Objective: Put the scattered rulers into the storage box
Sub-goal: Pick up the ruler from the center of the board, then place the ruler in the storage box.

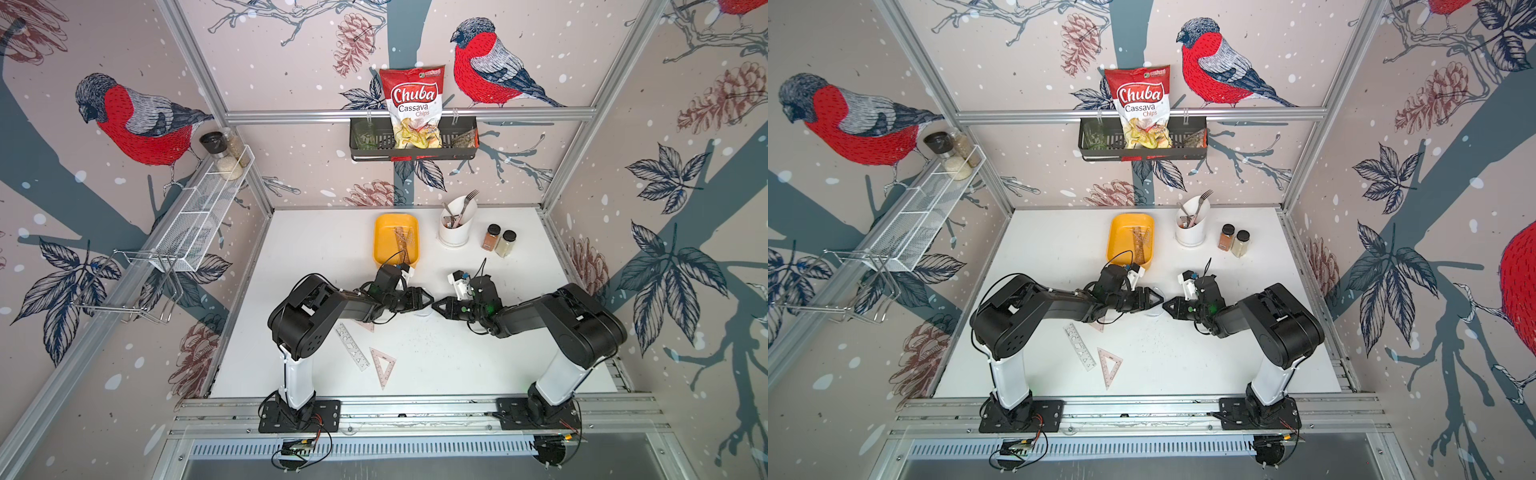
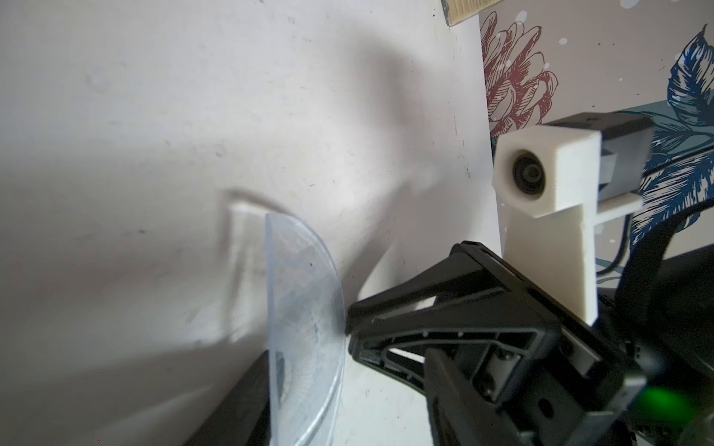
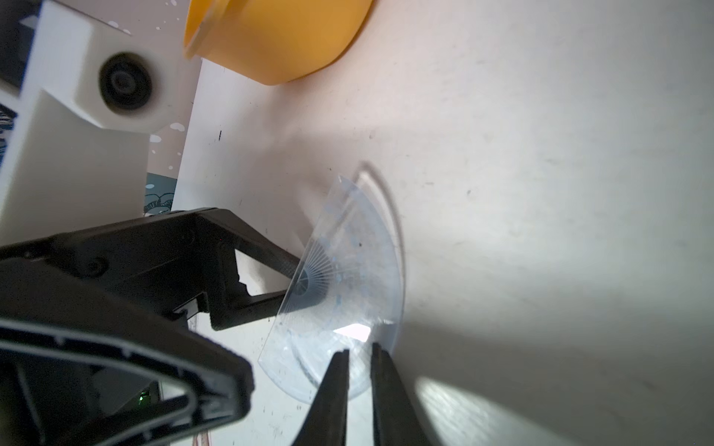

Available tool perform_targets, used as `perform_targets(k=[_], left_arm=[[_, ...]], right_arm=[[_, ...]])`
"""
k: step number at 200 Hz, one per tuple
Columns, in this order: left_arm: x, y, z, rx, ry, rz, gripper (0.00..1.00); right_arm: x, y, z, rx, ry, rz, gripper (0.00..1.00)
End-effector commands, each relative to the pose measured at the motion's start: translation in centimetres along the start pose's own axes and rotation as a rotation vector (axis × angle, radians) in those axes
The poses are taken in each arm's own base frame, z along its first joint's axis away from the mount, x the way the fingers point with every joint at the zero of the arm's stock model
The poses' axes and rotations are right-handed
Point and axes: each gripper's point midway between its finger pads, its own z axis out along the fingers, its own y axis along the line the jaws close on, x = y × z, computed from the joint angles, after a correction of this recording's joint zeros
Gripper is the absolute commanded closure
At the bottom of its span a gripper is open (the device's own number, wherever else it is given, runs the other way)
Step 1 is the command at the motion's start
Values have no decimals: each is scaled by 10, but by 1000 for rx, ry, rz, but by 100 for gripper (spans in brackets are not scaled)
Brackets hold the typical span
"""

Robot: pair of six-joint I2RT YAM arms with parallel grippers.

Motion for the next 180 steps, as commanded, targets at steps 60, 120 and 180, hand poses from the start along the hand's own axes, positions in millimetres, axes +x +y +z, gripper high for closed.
perform_targets(k=[60,120,180], left_arm=[[26,26,-13,-171,112,-117,100],[-107,-5,-73,-223,-63,-14,100],[-186,13,-57,-274,-83,7,100]], right_arm=[[-14,2,-15,38,-16,-9,80],[-66,27,-32,14,-99,-90,79],[-96,39,-27,-52,-110,-105,78]])
